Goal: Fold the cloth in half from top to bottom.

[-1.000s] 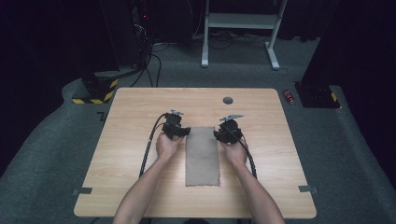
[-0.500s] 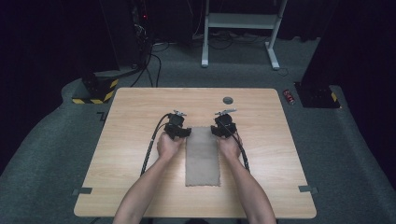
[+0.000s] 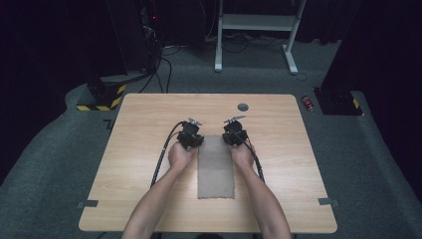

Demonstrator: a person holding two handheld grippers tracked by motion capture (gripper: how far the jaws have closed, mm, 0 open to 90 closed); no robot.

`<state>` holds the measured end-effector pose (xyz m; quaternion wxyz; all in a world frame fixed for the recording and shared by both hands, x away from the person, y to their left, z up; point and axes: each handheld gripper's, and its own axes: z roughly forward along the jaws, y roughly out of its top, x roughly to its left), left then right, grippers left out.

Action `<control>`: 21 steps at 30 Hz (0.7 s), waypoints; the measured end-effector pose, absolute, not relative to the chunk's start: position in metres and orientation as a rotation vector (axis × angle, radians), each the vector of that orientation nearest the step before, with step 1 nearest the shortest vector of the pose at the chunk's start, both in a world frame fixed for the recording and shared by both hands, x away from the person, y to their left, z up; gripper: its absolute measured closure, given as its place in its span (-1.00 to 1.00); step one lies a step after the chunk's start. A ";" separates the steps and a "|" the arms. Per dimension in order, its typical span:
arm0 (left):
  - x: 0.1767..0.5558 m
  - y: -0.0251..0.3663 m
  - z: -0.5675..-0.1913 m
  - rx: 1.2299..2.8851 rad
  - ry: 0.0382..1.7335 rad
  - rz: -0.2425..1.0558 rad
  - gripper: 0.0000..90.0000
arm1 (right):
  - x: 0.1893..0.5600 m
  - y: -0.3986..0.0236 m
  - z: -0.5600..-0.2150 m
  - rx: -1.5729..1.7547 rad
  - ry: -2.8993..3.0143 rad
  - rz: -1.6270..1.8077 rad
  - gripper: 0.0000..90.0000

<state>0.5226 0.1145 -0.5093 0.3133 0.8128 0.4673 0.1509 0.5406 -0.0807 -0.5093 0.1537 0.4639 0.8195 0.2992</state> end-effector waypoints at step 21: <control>0.526 0.121 -0.496 2.041 1.216 0.299 0.99 | 0.535 -0.096 -0.488 1.312 2.329 0.974 0.96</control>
